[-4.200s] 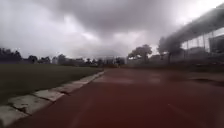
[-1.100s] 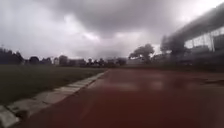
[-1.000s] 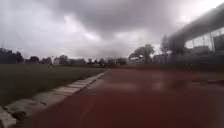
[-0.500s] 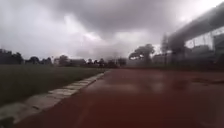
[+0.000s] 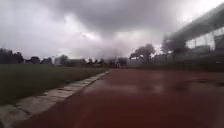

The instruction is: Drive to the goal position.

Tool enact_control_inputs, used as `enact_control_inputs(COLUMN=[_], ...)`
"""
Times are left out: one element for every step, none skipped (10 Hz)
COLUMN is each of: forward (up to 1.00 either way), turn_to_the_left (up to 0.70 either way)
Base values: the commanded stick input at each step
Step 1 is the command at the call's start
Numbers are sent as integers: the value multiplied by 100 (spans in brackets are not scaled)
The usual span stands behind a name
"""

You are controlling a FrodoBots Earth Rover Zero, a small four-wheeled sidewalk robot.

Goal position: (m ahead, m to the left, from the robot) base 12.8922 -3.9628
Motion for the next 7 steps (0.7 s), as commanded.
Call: enact_control_inputs(forward=[50, 50, 50, 50, 50, 50, 50], turn_to_the_left=[0, 0, 0, 0, 0, 0, 0])
